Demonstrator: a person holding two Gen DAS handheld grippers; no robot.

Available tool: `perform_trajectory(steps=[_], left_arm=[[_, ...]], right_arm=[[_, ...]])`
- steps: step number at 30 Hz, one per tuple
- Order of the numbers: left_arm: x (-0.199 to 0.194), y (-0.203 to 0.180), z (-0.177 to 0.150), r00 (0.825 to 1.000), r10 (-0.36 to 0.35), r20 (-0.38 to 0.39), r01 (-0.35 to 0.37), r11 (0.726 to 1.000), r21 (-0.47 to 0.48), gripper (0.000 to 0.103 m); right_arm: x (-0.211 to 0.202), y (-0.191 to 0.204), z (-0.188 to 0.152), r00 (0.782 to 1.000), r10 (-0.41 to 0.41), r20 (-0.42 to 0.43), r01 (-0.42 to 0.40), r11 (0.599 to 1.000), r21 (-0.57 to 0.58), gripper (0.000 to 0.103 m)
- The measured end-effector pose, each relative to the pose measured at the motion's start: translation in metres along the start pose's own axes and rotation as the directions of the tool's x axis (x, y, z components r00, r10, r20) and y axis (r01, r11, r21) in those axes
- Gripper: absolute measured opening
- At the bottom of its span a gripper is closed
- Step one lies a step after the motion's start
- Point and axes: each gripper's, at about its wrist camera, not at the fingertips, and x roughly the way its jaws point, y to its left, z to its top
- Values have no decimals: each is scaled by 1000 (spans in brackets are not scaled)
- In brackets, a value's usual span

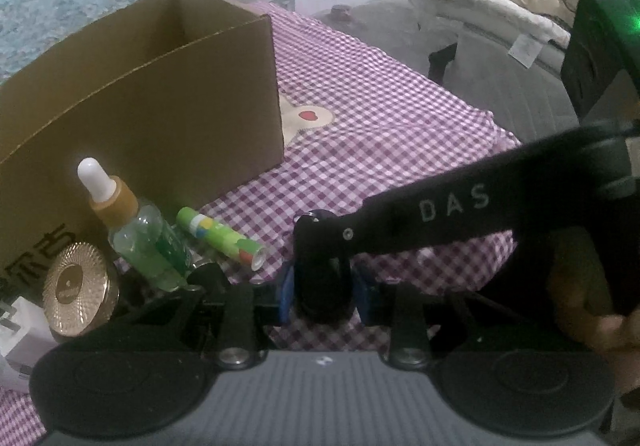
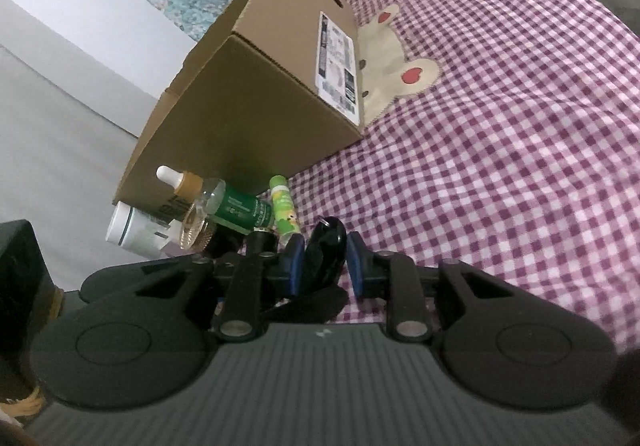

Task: Organize rigid objects
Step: 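Lift the key fob with the right gripper and carry it into the box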

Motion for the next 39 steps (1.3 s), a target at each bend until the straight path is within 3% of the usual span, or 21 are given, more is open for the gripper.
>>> perform_trajectory(steps=[5,12,18,23,28,34,39], left_arm=[[-8,0,-1,999,-23,30,23,1000,-12,31],[-43,1,-3,992,-28,123,30,999,-14,30],[-97,18,6,969,42,244,-32,999,-43,30],[-137,61,24,954,115,276,-84,989,-123,31],[-140,125,49,965,153,213,-109,973,-205,31],[-93,202,79,987,154,49,-131,941,-312,30],[-63,242,91,976,215,-37,-214,914,-345,30]], right_arm=[[-2,6,-1,1000,7,-4,-7,1000,14,17],[-25,40,-1,999,-31,39,34,997,-75,17],[-43,99,18,996,3,85,15,977,-213,17],[-30,159,52,994,86,68,-58,940,-337,16],[15,201,100,991,130,-28,-131,914,-383,16],[106,213,168,972,98,-212,-152,955,-254,16],[179,213,203,951,78,-301,-122,984,-130,16]])
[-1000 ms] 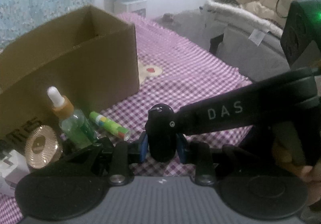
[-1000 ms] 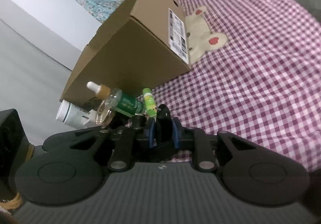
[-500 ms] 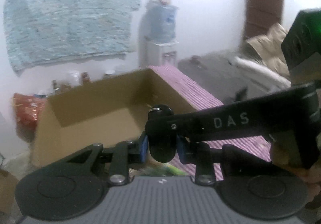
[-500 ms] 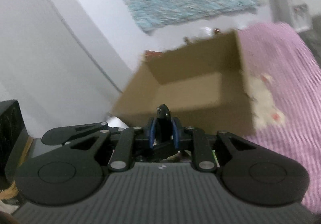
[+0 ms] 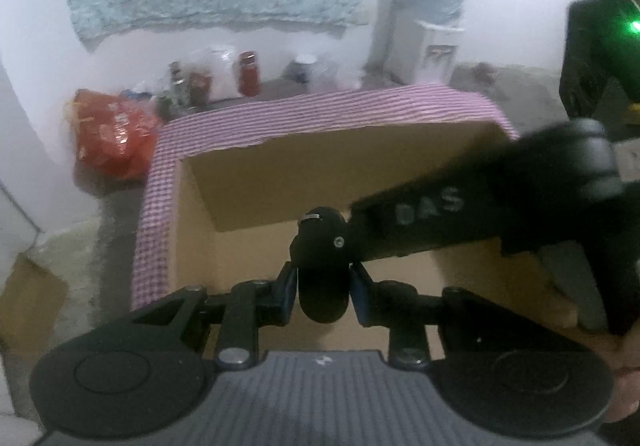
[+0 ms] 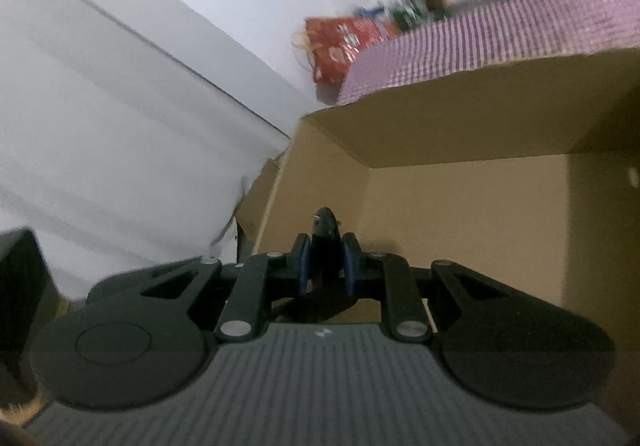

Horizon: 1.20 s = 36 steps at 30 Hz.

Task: Organize rigid objects
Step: 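Lift the key fob with the right gripper and carry it into the box, then open the right gripper to drop the fob and withdraw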

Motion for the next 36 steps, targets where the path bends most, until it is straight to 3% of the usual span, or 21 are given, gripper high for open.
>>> perform_trajectory(steps=[4,8,14,16,26,31,36], left_arm=[[10,9,5,999,53,7,-53,998,-17,30],[5,17,8,999,50,21,-49,998,-43,34],[-14,22,4,998,35,60,-31,998,-59,39],[-22,24,3,996,24,81,-19,998,-67,44],[-97,18,-19,975,-68,212,84,994,-64,56],[-135,4,-52,960,-120,254,137,989,-49,61],[-163,-15,-102,948,-154,278,176,983,-57,65]], right_arm=[[39,-9,19,999,-26,-38,28,998,51,15],[65,-16,29,998,-26,-49,30,996,85,18],[62,-14,24,999,-29,-33,31,996,82,23],[55,-14,26,1000,-20,-14,21,997,80,25],[-65,-16,-5,987,103,121,-113,990,79,28],[-151,-15,-54,960,179,214,-192,981,41,28],[-220,-34,-125,930,197,309,-208,978,4,29]])
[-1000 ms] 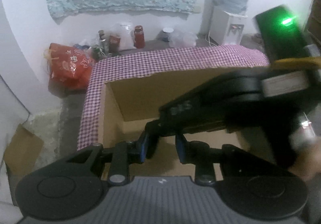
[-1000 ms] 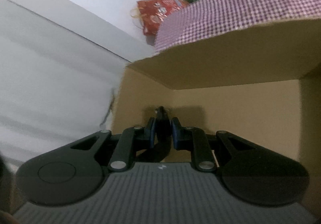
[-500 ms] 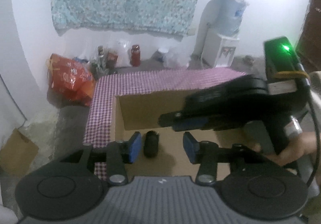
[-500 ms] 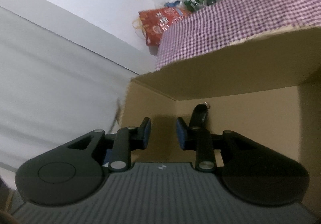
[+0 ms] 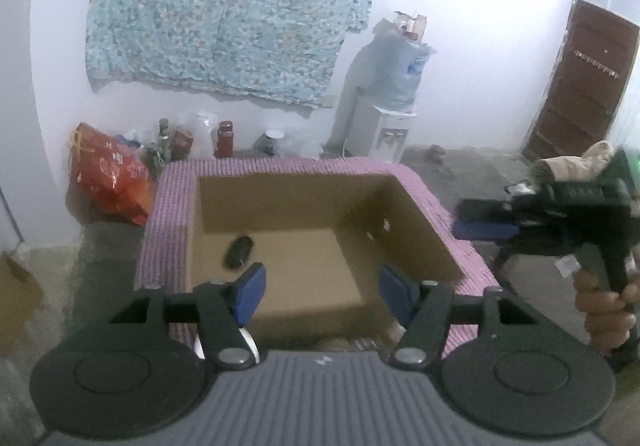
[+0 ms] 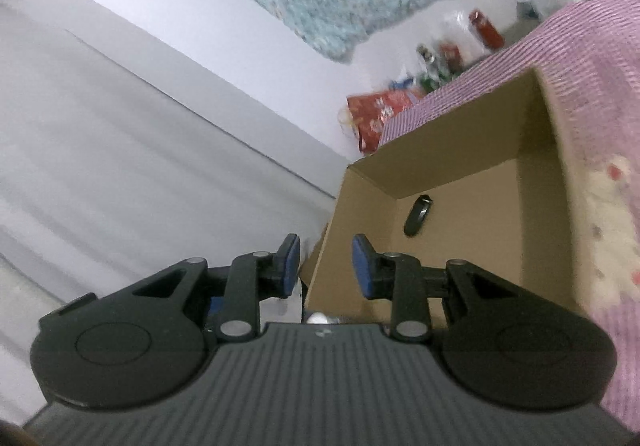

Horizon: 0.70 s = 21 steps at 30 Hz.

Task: Organize rigid objects
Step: 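Open the right gripper to drop the fob and withdraw, then close the right gripper on the black cylinder beside the tape roll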

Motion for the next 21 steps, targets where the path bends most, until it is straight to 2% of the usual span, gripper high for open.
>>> perform_trajectory(steps=[4,7,11,14,18,21], left_arm=[[-17,-16,-39,1000,16,-14,-16,1000,5,68],[-13,-30,-66,998,25,-62,-23,999,37,68],[-1,-47,-95,993,35,-117,-26,996,81,68],[10,-60,-110,990,17,-139,3,991,137,68],[30,-76,-124,985,-16,-170,52,977,209,66],[42,-87,-133,984,-29,-174,74,964,254,60]], right_arm=[[-49,-20,-52,997,-48,60,50,998,-31,31],[-59,-41,-91,991,-111,77,114,993,-37,31],[-37,-70,-126,983,-181,43,181,983,-15,31],[-19,-79,-138,978,-210,16,210,978,-5,31],[5,-75,-152,964,-266,0,266,964,-18,31],[24,-73,-152,950,-312,-11,311,949,-53,31]])
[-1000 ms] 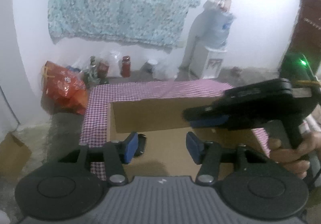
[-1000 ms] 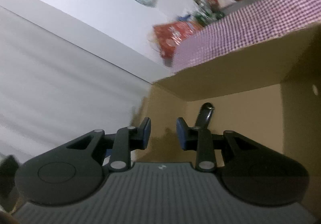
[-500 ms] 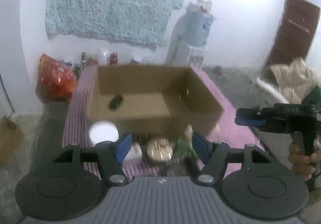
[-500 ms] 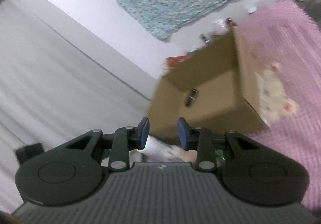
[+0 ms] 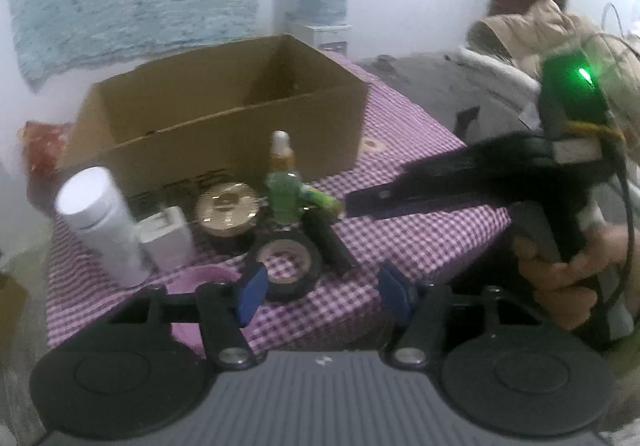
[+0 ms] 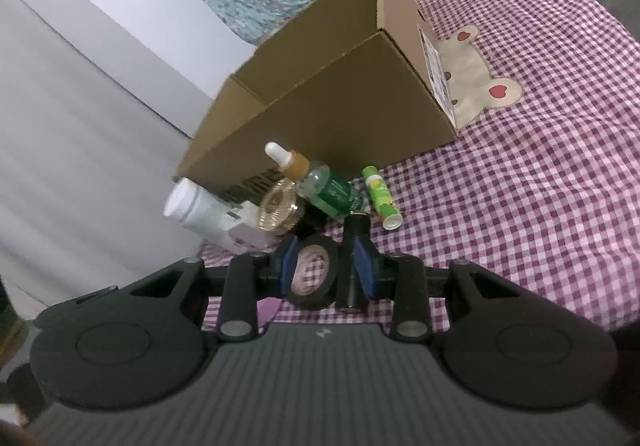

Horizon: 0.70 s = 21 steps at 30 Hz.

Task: Organize rigid objects
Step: 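Close the right gripper on the black cylinder beside the tape roll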

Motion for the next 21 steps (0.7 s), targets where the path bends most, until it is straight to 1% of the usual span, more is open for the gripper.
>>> perform_trajectory(steps=[1,4,5,6,8,9,11,16,18,20,21], left_arm=[[5,-3,-3,1000,-5,1,5,1000,7,58],[21,-10,-8,1000,-20,-8,20,1000,6,44],[25,-11,-10,1000,-26,-8,26,1000,2,42],[29,-12,-13,999,-32,-7,32,999,-4,41],[36,-13,-14,999,-35,-9,35,999,-12,33],[40,-13,-14,999,-38,-15,38,999,-19,32],[47,-12,-16,998,-53,-21,52,998,-38,32],[55,-8,-15,996,-81,-41,79,995,-56,33],[55,-8,-14,995,-88,-45,85,995,-56,36],[57,-8,-15,994,-101,-52,98,993,-58,42],[58,-9,-14,993,-107,-56,103,993,-57,43]], right_arm=[[6,3,-2,1000,-22,-13,22,1000,-19,30],[26,12,-3,994,-100,-41,96,992,-83,26],[30,14,-4,992,-120,-48,115,988,-101,26],[33,15,-3,989,-133,-59,126,986,-114,24],[43,15,-2,985,-148,-86,136,982,-131,21],[44,16,-2,983,-154,-99,139,980,-140,20],[51,17,-1,981,-152,-119,133,980,-149,19],[55,22,2,978,-161,-134,136,974,-180,19],[53,21,1,977,-156,-143,131,976,-174,19],[48,18,0,977,-150,-154,126,980,-154,19],[45,15,-1,977,-143,-159,122,983,-137,19]])
